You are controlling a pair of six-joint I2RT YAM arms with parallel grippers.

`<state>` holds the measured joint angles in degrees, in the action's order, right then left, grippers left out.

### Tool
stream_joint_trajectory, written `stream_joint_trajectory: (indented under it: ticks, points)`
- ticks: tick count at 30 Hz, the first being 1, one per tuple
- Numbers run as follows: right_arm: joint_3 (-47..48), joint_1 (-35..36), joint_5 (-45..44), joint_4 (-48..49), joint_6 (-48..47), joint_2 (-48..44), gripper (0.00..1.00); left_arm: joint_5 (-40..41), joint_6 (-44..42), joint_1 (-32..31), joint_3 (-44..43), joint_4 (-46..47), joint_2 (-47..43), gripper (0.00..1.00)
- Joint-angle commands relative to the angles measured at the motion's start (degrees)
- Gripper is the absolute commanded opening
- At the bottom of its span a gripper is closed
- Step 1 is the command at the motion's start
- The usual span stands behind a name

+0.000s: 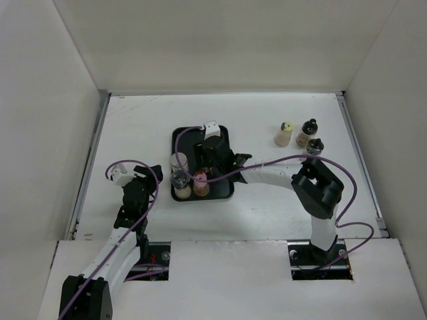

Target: Organize the condiment bottles

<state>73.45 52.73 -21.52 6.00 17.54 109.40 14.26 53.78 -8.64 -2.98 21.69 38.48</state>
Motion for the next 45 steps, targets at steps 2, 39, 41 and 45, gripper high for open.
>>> stream_joint_trajectory:
  ticks: [2,39,41,45]
  points:
    - [2.67,1.36,1.65,3.15,4.33,-1.38,0.6,0.24,-0.69,-0.01,-0.27,3.09,-0.16,0.58]
    - [-12.9,-36.33,-10.92,1.56,2.23,-16.86,0.87,0.15,-1.13,-0.36,-0.44,3.09,0.46,0.58]
    - [-11.32,-37.3,-9.86,1.56,2.32,-14.76,0.88,0.33,-1.13,-0.27,-0.27,3.18,0.37,0.58]
    - [-7.63,-38.62,-7.31,1.3,1.97,-10.71,0.88,0.24,-1.22,-0.45,-0.36,3.18,0.63,0.58]
